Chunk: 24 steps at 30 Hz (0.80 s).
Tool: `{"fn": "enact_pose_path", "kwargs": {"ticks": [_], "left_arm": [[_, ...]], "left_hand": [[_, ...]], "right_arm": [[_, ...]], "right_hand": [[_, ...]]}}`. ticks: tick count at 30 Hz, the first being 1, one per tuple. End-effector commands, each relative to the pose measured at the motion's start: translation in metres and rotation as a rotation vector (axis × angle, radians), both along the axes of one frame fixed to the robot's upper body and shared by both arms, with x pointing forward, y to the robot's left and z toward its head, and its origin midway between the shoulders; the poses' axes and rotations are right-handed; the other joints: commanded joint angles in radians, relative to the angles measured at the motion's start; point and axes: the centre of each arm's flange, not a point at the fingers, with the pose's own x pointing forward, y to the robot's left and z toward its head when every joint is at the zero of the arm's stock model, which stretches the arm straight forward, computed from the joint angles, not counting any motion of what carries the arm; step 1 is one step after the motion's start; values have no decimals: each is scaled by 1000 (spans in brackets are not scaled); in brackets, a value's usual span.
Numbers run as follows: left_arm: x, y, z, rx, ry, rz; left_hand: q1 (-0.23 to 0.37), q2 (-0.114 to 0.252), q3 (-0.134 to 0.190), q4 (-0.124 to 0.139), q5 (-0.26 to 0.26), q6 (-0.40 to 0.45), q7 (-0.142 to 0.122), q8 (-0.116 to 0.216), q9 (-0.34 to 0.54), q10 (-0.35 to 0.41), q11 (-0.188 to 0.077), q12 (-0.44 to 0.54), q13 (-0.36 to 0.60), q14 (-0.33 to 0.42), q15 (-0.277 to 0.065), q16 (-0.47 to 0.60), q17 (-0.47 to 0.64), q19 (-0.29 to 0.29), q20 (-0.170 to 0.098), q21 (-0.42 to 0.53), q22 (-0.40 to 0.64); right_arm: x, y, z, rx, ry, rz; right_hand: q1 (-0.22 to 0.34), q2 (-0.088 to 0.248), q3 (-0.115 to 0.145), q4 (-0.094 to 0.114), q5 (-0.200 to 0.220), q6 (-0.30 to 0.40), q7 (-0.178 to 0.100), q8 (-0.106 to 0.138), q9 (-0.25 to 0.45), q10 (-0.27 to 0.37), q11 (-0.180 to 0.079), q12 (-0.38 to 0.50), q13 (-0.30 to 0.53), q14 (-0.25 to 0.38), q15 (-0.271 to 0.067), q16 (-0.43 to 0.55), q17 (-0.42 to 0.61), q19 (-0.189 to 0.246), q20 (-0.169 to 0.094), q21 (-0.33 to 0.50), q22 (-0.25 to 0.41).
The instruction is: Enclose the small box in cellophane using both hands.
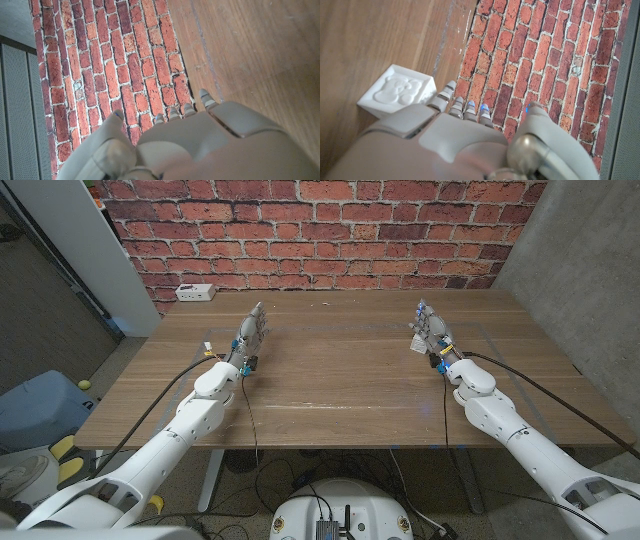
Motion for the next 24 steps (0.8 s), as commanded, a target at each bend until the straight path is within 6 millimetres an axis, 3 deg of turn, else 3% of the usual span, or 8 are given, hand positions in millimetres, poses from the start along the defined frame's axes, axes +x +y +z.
{"fn": "enact_pose_path", "kwargs": {"ticks": [1,16,21,24], "left_arm": [[0,-2,-2,0,5,-3],[1,-2,-4,2,11,-13],[1,-2,-4,4,12,-16],[2,-2,-4,2,12,-16]], "left_hand": [[9,1,6,0,5,-108,-7,7,4,-167,1,6,1,-99,-1,6,1,-65,3,3,5],[10,1,5,-2,5,-103,-4,8,4,-163,3,7,1,-98,-7,6,1,-63,1,1,5],[10,2,4,-2,5,-99,-3,9,4,-159,8,8,1,-98,-6,5,1,-62,2,0,5],[10,2,4,-3,4,-97,-2,10,4,-158,8,9,1,-97,-6,5,1,-62,2,-1,5]], "right_arm": [[-3,-2,3,-20,-16,-37],[-18,-1,17,-291,-2,-313],[-20,1,22,-384,21,-414],[-21,3,24,-433,33,-472]], "right_hand": [[12,3,9,0,3,-1,-9,6,2,5,10,7,5,-1,7,7,3,8,1,6,6],[36,15,28,-16,1,43,-12,18,2,32,6,14,5,5,-4,7,0,8,-1,5,5],[52,31,44,-23,-1,57,-19,19,2,42,-9,15,5,6,-16,6,0,1,-6,2,5],[73,48,67,-32,-4,74,-25,21,2,51,-20,15,5,9,-28,7,0,-1,-19,3,5]]}}
